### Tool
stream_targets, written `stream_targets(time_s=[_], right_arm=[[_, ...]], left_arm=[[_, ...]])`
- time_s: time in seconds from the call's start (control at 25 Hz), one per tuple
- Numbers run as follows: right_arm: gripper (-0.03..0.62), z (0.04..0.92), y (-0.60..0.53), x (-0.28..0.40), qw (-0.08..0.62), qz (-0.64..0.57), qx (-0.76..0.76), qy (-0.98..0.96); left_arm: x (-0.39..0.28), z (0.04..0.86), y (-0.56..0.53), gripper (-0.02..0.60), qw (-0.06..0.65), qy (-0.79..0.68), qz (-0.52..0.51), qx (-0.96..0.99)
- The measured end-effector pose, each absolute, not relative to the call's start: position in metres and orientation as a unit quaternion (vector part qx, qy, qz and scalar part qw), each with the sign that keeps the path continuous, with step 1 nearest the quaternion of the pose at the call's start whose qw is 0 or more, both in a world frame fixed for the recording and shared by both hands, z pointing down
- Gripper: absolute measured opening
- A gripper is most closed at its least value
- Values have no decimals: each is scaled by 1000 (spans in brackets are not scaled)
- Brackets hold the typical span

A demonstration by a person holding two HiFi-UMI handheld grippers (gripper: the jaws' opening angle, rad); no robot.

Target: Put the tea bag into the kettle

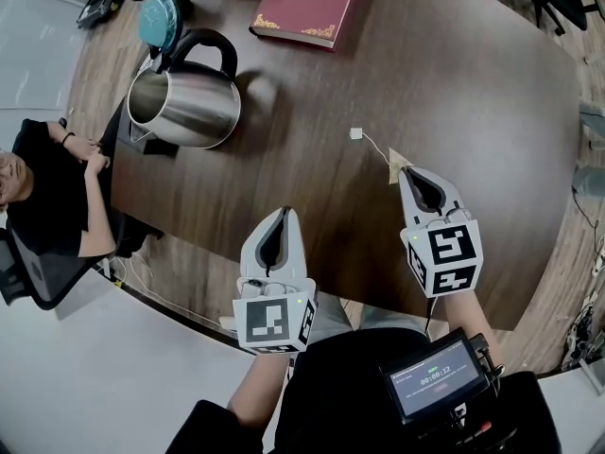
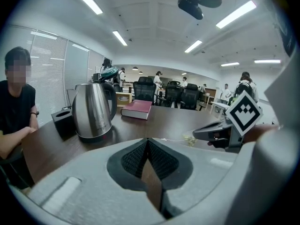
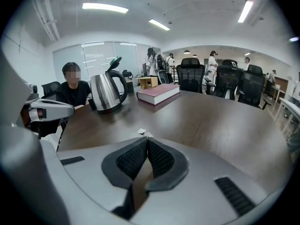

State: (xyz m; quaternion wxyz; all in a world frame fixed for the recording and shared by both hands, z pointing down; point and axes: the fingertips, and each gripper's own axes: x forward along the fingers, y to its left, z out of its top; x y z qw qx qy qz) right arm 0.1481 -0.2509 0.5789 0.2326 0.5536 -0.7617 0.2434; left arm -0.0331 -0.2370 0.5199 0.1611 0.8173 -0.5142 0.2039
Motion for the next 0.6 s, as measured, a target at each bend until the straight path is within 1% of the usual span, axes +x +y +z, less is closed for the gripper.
stream_targets(time_s=[0.6], right_arm=[[9, 504, -234, 111, 189, 225, 536, -792]], left_arm=[[-71, 457, -205, 6, 136, -540, 184, 810]])
